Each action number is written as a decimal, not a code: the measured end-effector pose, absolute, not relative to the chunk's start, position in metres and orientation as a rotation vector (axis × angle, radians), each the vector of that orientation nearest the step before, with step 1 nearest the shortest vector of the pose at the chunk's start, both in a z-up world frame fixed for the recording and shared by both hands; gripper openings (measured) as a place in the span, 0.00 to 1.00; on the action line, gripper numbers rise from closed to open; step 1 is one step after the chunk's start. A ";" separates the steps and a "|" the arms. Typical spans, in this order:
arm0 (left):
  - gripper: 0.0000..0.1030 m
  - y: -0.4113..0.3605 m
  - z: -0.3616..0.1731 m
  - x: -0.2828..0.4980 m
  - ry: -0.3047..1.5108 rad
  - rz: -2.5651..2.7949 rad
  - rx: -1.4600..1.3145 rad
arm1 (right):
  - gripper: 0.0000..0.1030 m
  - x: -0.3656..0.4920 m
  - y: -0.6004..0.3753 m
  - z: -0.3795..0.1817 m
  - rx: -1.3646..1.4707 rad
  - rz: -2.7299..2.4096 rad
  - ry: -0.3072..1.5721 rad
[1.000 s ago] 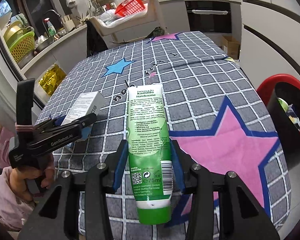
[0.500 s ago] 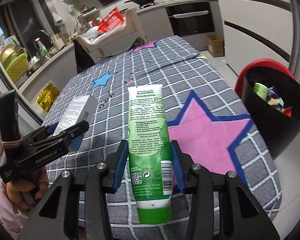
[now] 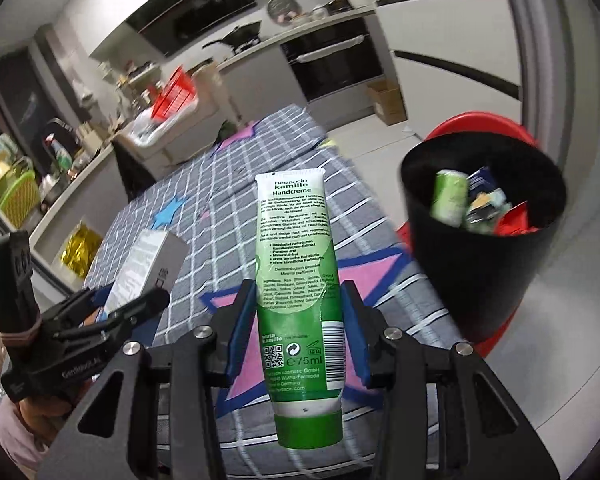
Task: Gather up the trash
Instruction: 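Carry the box and tube over the black bin with both tools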
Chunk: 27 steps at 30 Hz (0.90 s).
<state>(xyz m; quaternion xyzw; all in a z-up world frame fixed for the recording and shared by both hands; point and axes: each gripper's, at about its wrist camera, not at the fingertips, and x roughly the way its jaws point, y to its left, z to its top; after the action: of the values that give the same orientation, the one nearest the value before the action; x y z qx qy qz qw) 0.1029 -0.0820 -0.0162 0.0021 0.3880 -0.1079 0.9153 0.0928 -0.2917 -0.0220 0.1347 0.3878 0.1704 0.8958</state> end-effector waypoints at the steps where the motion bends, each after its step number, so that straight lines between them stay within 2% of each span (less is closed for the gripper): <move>1: 1.00 -0.088 -0.014 0.106 0.796 -0.236 0.007 | 0.42 0.094 -0.298 -0.019 0.287 0.345 0.796; 14: 1.00 -0.177 0.023 0.158 0.716 -0.406 0.070 | 0.42 0.119 -0.374 0.008 0.349 0.233 0.713; 27: 1.00 -0.263 0.018 0.212 0.718 -0.509 0.119 | 0.42 0.151 -0.429 -0.006 0.446 0.147 0.723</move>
<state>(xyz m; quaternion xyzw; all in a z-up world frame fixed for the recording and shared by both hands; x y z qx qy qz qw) 0.2125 -0.2633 0.0177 0.0574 0.3472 -0.2462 0.9031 0.1513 -0.4288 -0.0055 0.2161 0.3505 0.0714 0.9085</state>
